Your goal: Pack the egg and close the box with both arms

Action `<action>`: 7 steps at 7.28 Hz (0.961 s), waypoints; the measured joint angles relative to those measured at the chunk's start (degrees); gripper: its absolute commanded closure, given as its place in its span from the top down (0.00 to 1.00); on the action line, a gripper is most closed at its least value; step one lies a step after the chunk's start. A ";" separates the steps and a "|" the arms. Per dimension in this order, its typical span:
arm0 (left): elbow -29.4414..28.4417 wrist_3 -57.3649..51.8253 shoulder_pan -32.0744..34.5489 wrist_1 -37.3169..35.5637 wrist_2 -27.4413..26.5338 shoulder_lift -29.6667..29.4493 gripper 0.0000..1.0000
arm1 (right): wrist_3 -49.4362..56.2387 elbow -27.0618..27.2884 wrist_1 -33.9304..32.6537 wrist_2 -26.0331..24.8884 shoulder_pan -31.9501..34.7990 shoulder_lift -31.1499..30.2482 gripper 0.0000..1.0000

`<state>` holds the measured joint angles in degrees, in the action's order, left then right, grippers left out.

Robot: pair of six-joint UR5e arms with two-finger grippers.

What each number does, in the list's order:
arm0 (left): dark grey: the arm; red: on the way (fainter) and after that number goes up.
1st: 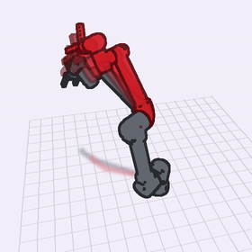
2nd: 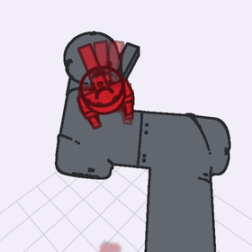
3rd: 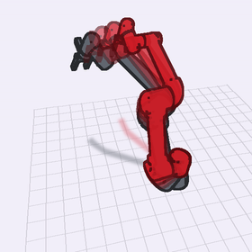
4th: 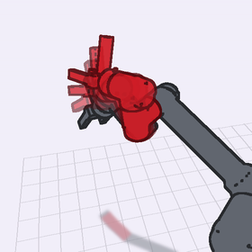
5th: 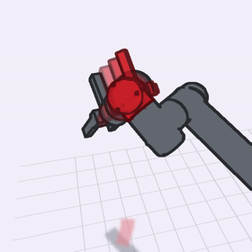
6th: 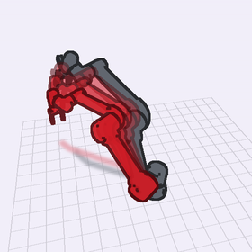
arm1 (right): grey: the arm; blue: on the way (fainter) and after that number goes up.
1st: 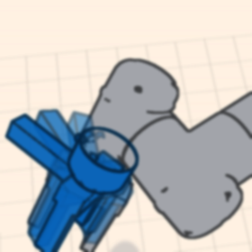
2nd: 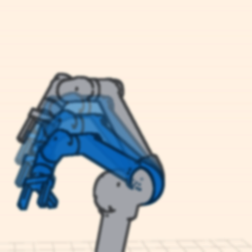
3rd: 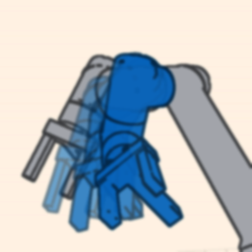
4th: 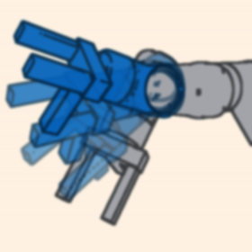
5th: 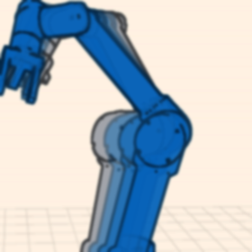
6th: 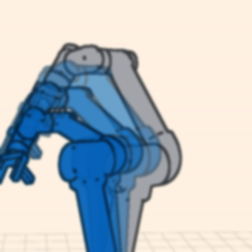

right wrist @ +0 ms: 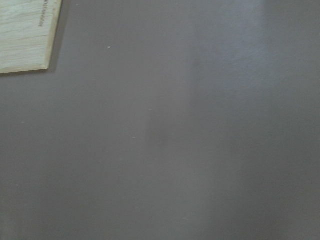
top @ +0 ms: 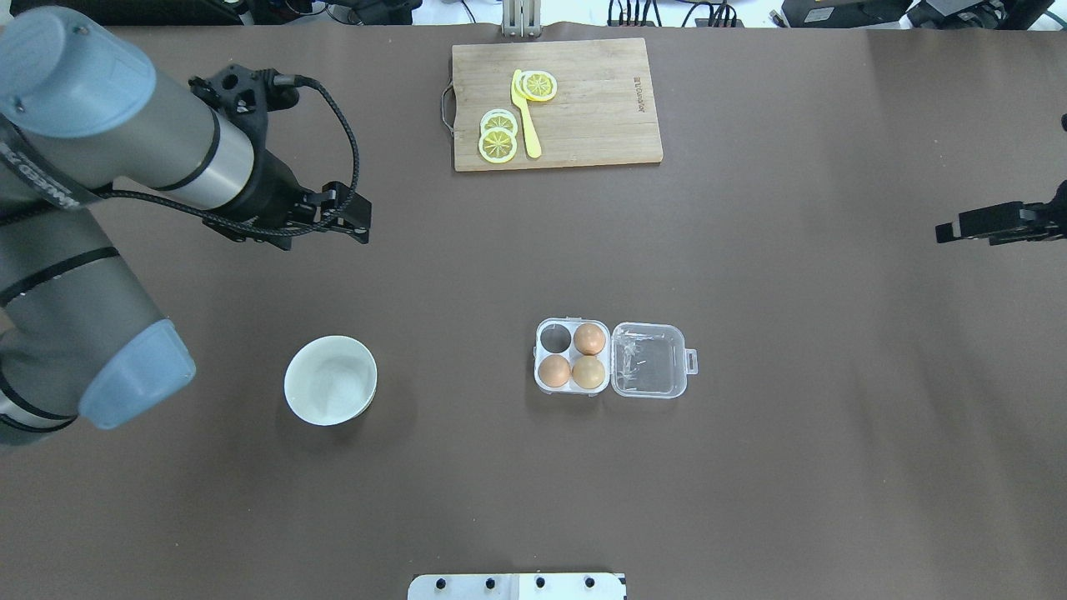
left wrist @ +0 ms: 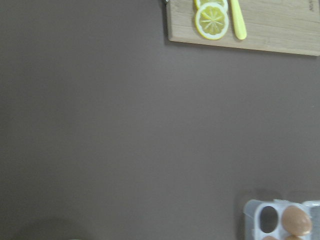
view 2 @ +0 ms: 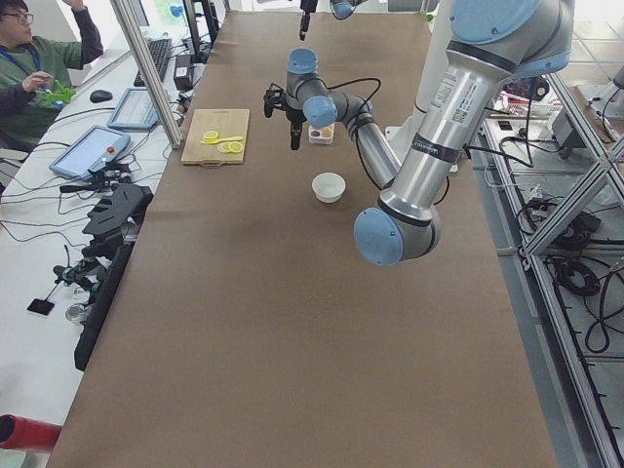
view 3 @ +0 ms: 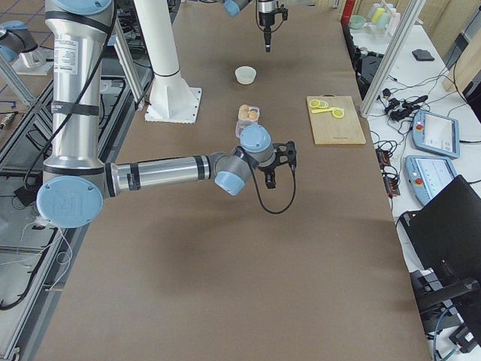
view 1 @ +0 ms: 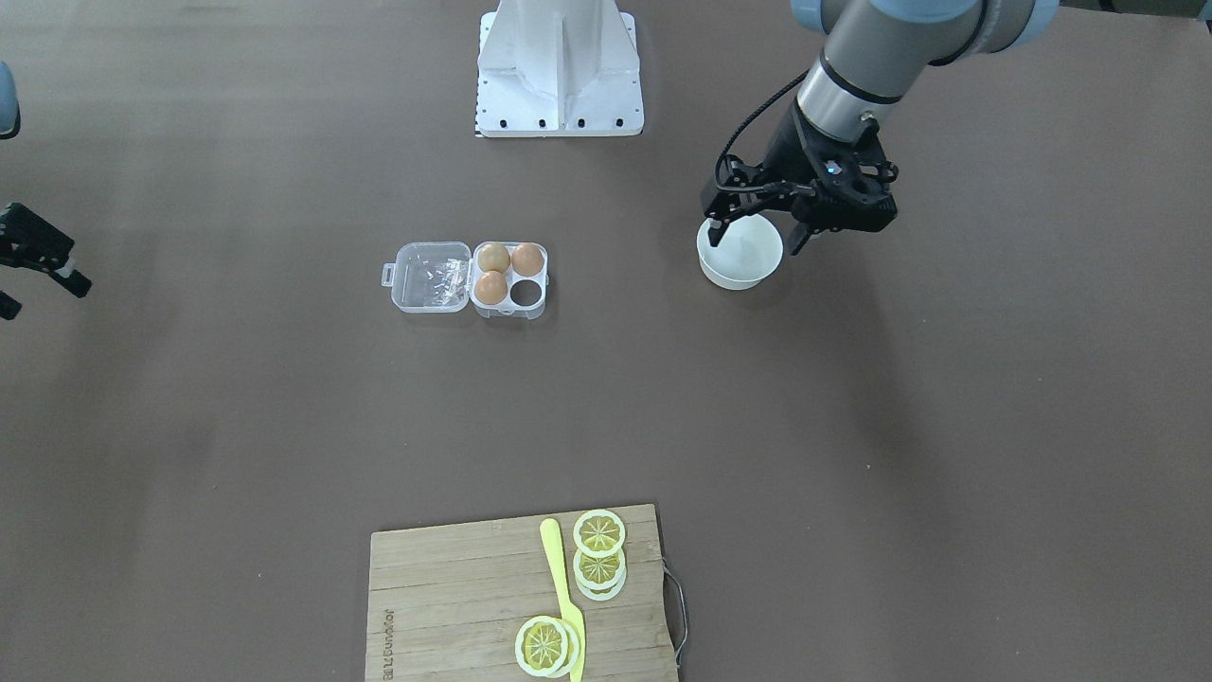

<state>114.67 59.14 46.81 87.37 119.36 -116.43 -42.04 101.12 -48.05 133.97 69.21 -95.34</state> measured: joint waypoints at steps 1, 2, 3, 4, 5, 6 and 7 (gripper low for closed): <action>1.29 -7.47 3.39 -5.33 0.07 1.88 0.98 | 9.37 0.10 -6.85 0.39 3.80 -0.16 1.00; 2.07 -15.90 7.13 -7.79 0.16 5.53 0.98 | 18.45 0.39 -14.27 0.52 7.76 0.00 1.00; 2.20 -24.66 11.37 -8.65 0.52 9.59 0.98 | 25.16 0.93 -20.61 0.59 10.94 0.17 1.00; 1.72 -33.44 16.60 -8.85 2.28 14.05 0.98 | 29.58 1.79 -26.16 0.61 13.36 0.24 1.00; 0.38 -41.86 22.19 -8.74 5.05 18.16 0.98 | 31.91 2.74 -30.47 0.61 15.11 0.25 1.00; -2.34 -51.44 28.38 -8.59 7.27 21.50 0.98 | 33.79 3.38 -33.54 0.60 16.40 0.13 1.00; -6.06 -60.70 34.41 -8.52 8.46 23.87 0.98 | 36.40 3.63 -36.76 0.55 17.39 0.01 1.00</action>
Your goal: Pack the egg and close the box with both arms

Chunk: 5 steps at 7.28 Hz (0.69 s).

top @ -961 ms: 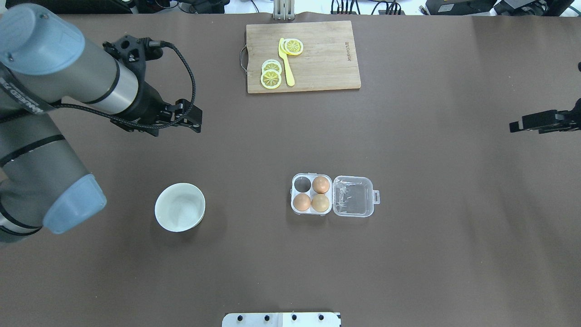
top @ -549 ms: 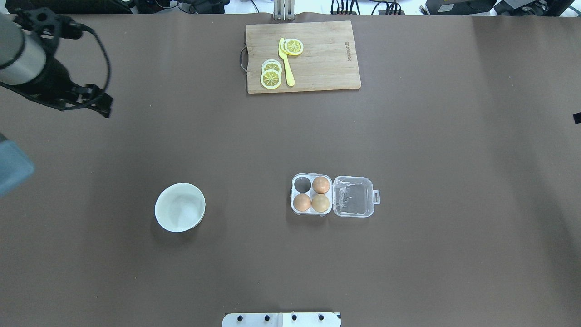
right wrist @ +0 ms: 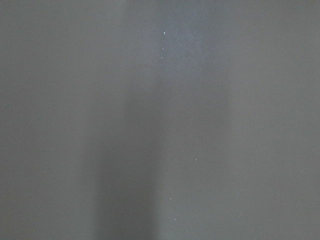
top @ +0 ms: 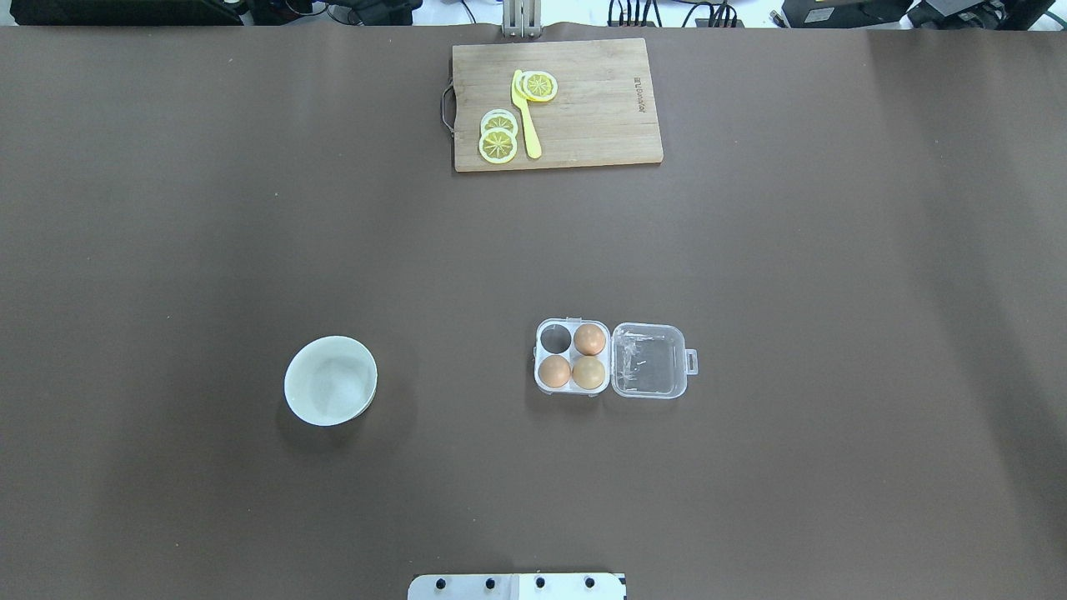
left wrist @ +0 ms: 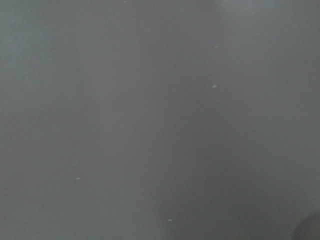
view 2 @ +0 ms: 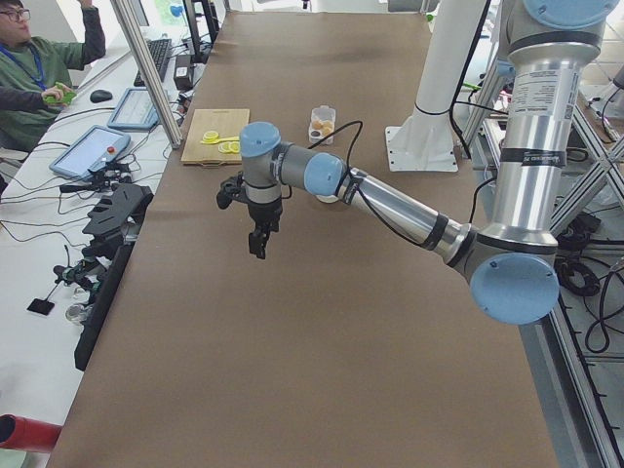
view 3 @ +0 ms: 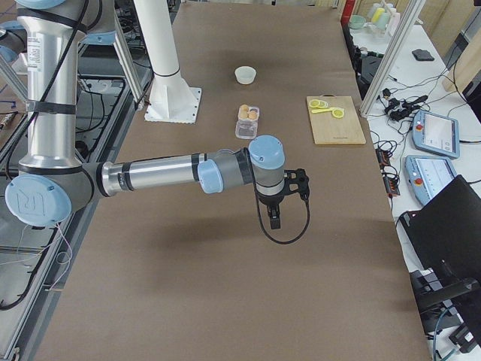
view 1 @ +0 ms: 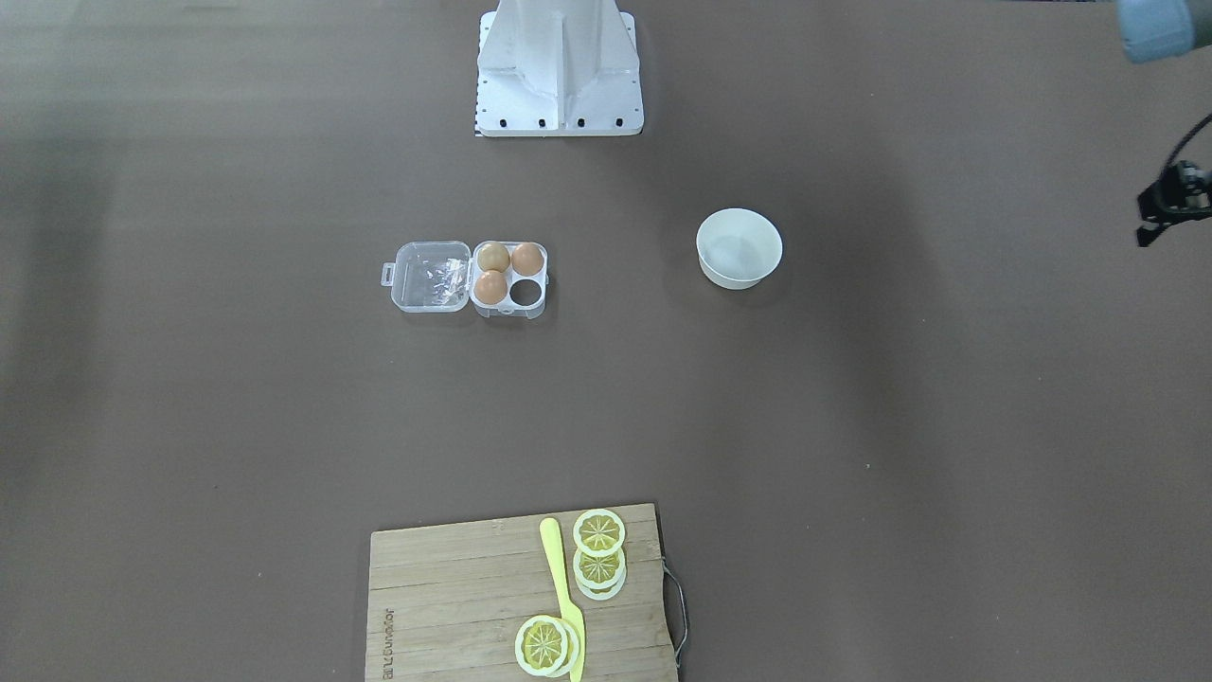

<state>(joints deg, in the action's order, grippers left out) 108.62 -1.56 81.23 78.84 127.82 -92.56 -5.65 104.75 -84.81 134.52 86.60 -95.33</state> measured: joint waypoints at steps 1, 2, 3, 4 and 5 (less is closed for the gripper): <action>-3.09 -6.37 4.83 0.12 0.58 2.01 0.98 | 3.33 0.13 -3.80 -0.11 0.87 0.12 1.00; -4.99 -10.28 8.57 0.34 0.75 4.40 0.98 | 6.42 0.14 -6.65 -0.37 1.34 0.30 1.00; -5.75 -11.92 10.89 0.74 0.79 6.44 0.98 | 7.85 0.13 -7.95 -1.14 1.33 0.37 1.00; -5.67 -12.28 12.37 1.58 1.25 7.39 0.98 | 8.33 0.10 -8.45 -2.72 0.95 0.41 1.00; -5.07 -12.17 13.10 2.77 2.86 7.44 0.98 | 8.48 0.02 -8.62 -4.59 0.43 0.38 1.00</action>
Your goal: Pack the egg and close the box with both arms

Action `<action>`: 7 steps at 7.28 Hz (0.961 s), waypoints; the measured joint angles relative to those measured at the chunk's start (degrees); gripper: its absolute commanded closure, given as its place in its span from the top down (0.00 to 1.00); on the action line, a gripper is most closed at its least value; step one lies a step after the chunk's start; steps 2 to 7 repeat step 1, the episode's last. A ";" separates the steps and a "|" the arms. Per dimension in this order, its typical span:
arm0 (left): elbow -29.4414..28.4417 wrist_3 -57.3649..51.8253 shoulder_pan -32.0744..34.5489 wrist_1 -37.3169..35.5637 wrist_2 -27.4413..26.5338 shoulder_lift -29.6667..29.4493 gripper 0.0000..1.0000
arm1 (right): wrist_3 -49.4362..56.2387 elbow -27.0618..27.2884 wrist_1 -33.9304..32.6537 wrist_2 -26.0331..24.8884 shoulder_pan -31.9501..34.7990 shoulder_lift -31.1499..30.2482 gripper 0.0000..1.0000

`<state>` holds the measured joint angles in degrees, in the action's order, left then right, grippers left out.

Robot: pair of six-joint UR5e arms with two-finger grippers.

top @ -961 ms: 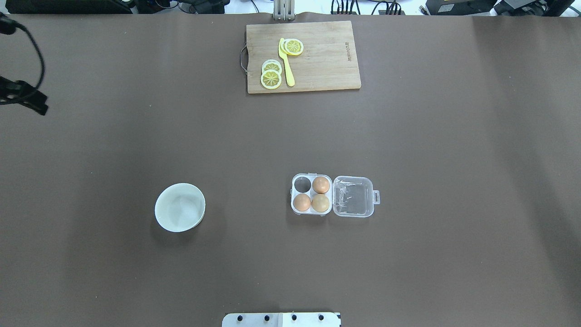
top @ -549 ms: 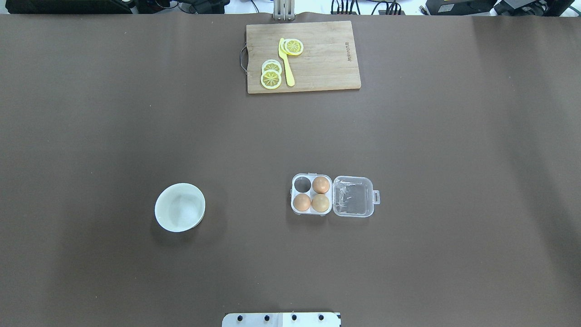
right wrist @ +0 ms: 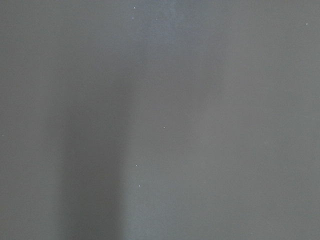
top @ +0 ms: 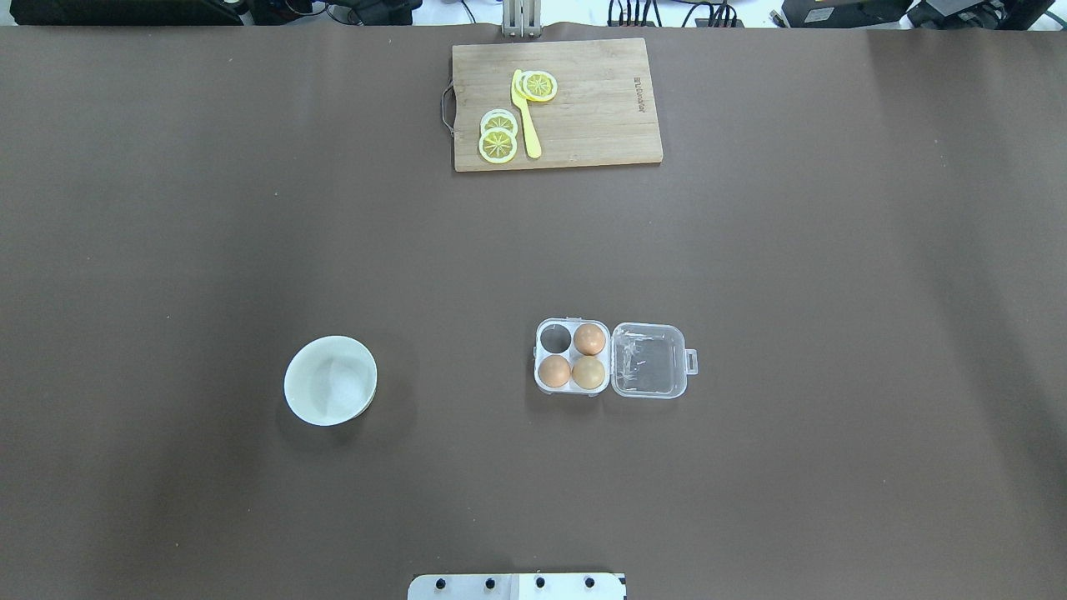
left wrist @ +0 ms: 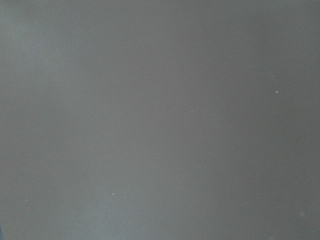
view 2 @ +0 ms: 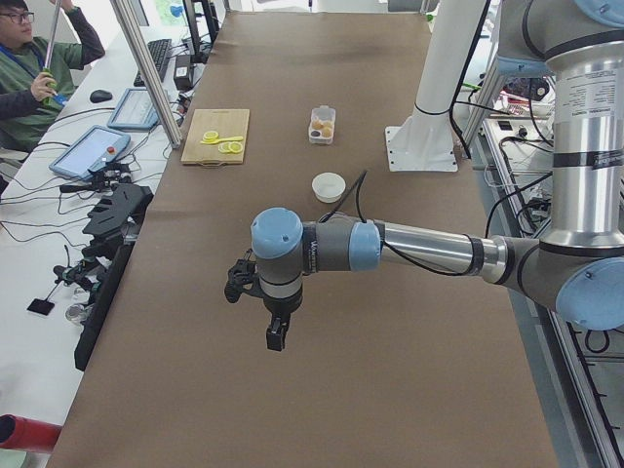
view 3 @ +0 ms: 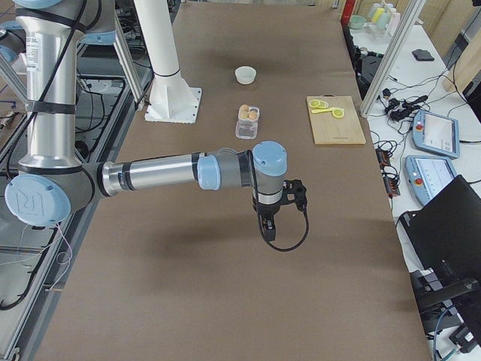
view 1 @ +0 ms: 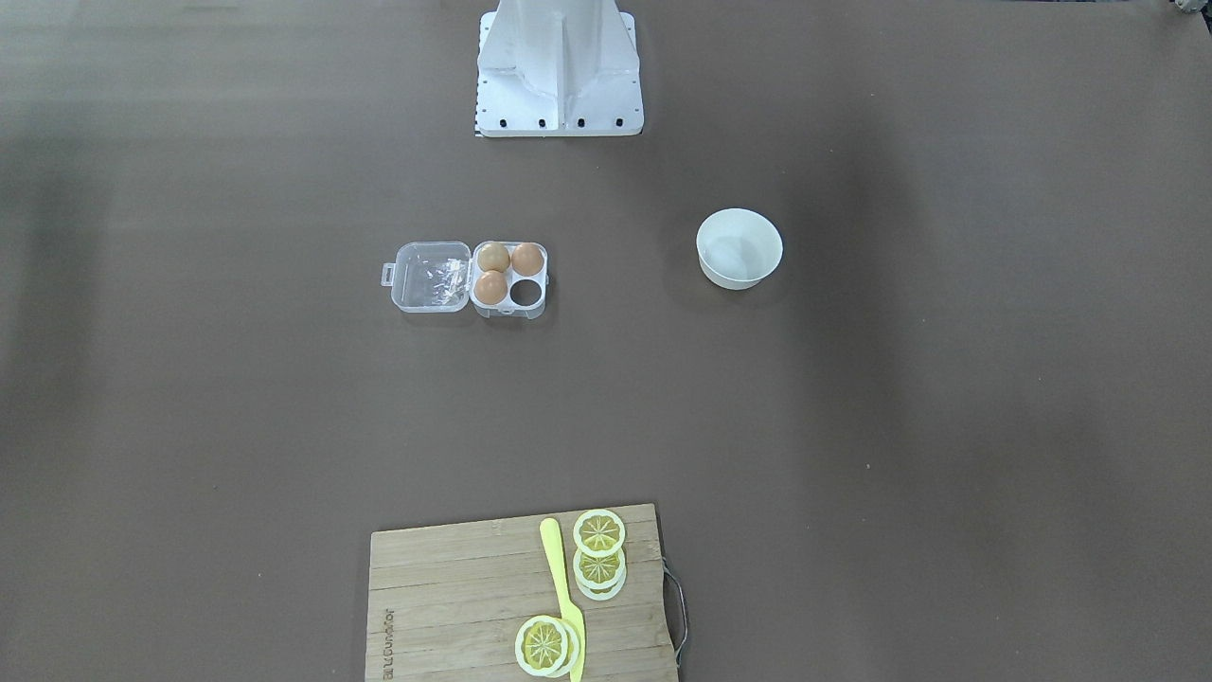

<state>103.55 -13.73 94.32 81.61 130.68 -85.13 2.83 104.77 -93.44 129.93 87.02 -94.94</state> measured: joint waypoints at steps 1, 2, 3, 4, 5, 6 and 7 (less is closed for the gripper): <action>0.60 -0.02 0.29 2.30 1.92 -0.22 0.98 | 0.04 -0.12 -0.05 -1.09 -0.38 -0.24 1.00; 0.60 -0.02 0.29 2.30 1.92 -0.22 0.98 | 0.04 -0.12 -0.05 -1.09 -0.38 -0.24 1.00; 0.60 -0.02 0.29 2.30 1.92 -0.22 0.98 | 0.04 -0.12 -0.05 -1.09 -0.38 -0.24 1.00; 0.60 -0.02 0.29 2.30 1.92 -0.22 0.98 | 0.04 -0.12 -0.05 -1.09 -0.38 -0.24 1.00; 0.60 -0.02 0.29 2.30 1.92 -0.22 0.98 | 0.04 -0.12 -0.05 -1.09 -0.38 -0.24 1.00; 0.60 -0.02 0.29 2.30 1.92 -0.22 0.98 | 0.04 -0.12 -0.05 -1.09 -0.38 -0.24 1.00; 0.60 -0.02 0.29 2.30 1.92 -0.22 0.98 | 0.04 -0.12 -0.05 -1.09 -0.38 -0.24 1.00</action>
